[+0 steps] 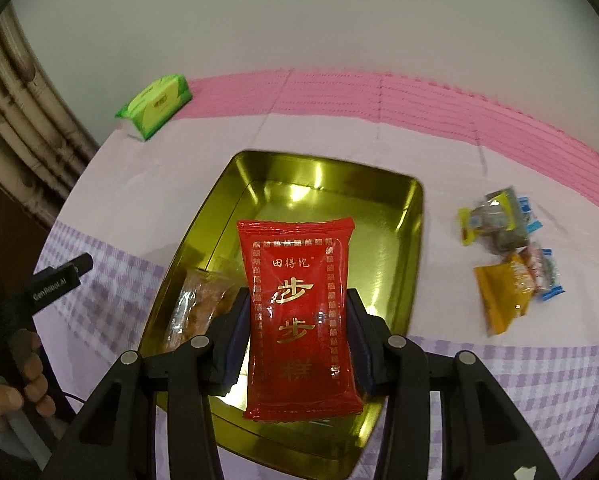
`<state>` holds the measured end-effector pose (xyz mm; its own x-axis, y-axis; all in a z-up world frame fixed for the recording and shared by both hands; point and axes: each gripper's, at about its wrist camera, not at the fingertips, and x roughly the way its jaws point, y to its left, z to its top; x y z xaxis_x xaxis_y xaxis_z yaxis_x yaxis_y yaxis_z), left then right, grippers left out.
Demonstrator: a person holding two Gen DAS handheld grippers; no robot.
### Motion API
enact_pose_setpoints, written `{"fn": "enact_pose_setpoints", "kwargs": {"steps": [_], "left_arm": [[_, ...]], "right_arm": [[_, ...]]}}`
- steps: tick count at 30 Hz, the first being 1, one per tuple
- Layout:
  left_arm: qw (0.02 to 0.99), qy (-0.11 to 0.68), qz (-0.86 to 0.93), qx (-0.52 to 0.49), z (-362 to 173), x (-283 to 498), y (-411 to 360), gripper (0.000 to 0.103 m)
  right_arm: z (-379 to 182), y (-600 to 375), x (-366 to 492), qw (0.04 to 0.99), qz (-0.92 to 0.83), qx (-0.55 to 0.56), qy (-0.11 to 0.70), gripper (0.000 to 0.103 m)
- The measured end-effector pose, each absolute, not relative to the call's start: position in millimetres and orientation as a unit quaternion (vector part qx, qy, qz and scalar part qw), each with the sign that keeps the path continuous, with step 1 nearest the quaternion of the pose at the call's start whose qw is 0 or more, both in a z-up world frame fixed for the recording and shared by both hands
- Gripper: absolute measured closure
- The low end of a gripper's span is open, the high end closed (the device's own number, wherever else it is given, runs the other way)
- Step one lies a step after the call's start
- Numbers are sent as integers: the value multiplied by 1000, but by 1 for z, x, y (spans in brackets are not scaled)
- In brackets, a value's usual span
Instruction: Organize snacks
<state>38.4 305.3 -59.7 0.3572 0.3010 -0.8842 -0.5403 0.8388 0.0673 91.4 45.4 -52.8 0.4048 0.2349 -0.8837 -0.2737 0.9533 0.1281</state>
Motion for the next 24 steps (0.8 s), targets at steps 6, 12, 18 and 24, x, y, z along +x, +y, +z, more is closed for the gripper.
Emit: {"fn": "enact_pose_setpoints", "kwargs": {"steps": [6, 12, 18, 24], "left_arm": [[815, 505, 257, -118, -59, 38, 306, 29], [814, 507, 256, -122, -60, 38, 307, 29], [812, 510, 255, -126, -62, 39, 309, 29], [812, 511, 252, -128, -64, 39, 309, 29]], "right_arm": [[-63, 55, 94, 835, 149, -31, 529, 61], [-75, 59, 94, 829, 143, -39, 539, 61], [-86, 61, 95, 823, 139, -47, 549, 61], [-92, 65, 96, 820, 139, -52, 553, 61]]}}
